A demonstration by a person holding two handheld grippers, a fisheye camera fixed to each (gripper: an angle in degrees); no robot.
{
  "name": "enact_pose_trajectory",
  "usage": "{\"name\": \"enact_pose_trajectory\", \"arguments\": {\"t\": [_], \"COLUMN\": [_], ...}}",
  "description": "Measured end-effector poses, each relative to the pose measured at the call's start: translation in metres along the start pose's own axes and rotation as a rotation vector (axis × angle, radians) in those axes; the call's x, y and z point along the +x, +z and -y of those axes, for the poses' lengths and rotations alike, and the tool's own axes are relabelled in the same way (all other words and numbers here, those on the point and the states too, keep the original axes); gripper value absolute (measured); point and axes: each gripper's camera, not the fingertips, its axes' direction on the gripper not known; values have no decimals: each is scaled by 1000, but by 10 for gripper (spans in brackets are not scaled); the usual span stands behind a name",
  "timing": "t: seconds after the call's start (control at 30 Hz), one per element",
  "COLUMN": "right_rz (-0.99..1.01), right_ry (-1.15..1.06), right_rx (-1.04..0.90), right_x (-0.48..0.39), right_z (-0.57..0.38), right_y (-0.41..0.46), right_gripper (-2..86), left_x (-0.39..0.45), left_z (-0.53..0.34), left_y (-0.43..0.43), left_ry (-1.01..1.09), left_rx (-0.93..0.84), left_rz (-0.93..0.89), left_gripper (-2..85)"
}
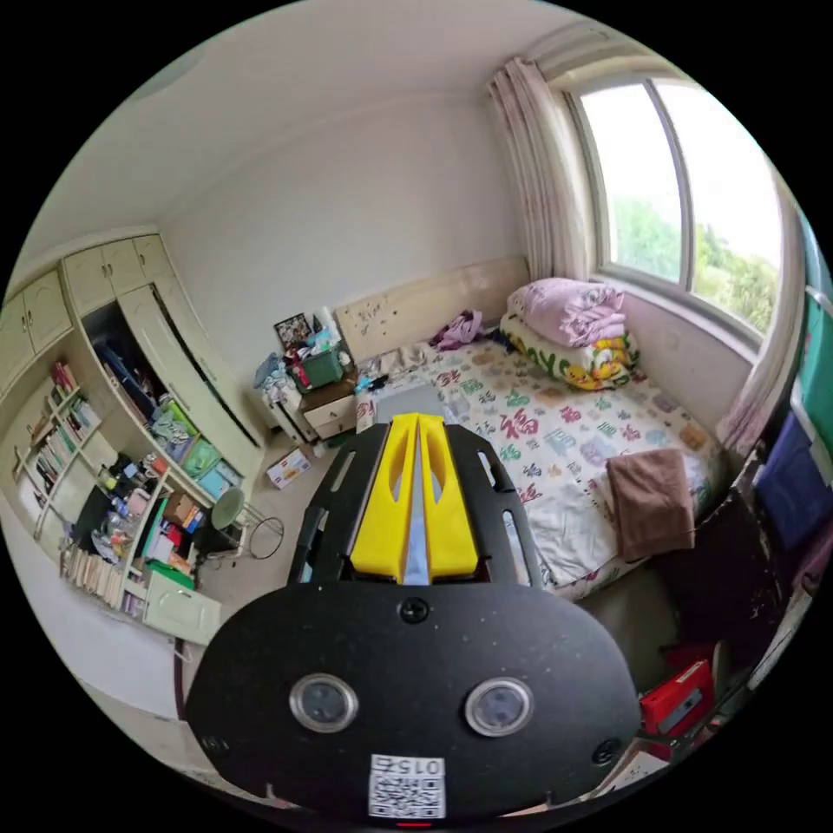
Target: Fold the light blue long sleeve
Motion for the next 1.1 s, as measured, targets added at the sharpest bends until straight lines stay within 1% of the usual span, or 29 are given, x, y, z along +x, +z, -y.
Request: {"name": "enact_pose_trajectory", "arguments": {"t": [0.07, 0.13, 0.2, 0.3, 0.37, 0.4, 0.43, 0.47, 0.53, 0.6, 0.63, 0.7, 0.77, 0.8, 0.87, 0.93, 0.97, 1.03, 1.1], "right_rz": [8, -4, 31, 255, 513, 565, 643, 674, 646, 585, 576, 619, 673, 683, 701, 675, 670, 662, 688], "right_ry": [-61, -76, -105, -211, -335, -363, -444, -537, -602, -551, -497, -437, -283, -241, -58, 53, 84, 128, 159], "right_rx": [41, 51, 31, 17, 25, 29, 43, 85, 163, 160, 108, 22, -64, -84, -177, -245, -268, -322, -371], "right_x": [-40, -54, -58, -47, -25, -18, -3, 14, 47, 88, 119, 171, 244, 262, 323, 357, 375, 399, 424], "right_z": [-3, -8, -15, -49, -98, -111, -141, -174, -228, -275, -298, -328, -358, -364, -387, -398, -402, -404, -403], "right_y": [-29, -38, -39, -30, -15, -10, 0, 11, 39, 82, 112, 155, 205, 215, 254, 278, 289, 304, 315], "right_gripper": [-5, -5, -5, -5, -5, -5, -5, -5, -5, -6, -6, -5, -4, -3, 1, 7, 15, 33, 49], "left_x": [2, 5, 8, 14, 23, 26, 33, 42, 58, 79, 98, 134, 177, 186, 215, 231, 238, 244, 242], "left_z": [0, -2, -3, -7, -8, -8, -9, -9, -9, -8, -7, -4, 0, 1, 5, 10, 12, 14, 18], "left_y": [-1, -3, -4, -6, -13, -15, -19, -21, -20, -16, -15, -15, -15, -15, -13, -10, -7, 1, 13], "left_ry": [-18, -20, -21, -24, -8, -2, 14, 32, 49, 63, 78, 157, 227, 237, 268, 308, 318, 344, 302], "left_rx": [14, 32, 43, 57, 64, 65, 70, 77, 74, 60, 62, 63, 48, 46, 47, 66, 91, 125, 133], "left_rz": [-10, -10, -19, -40, -28, -22, -11, 1, 2, 4, 24, 77, 171, 184, 136, 61, 13, -20, -9], "left_gripper": [-9, -9, -9, -9, -9, -9, -9, -9, -8, -7, -6, -2, 6, 9, 26, 46, 57, 66, 69]}}
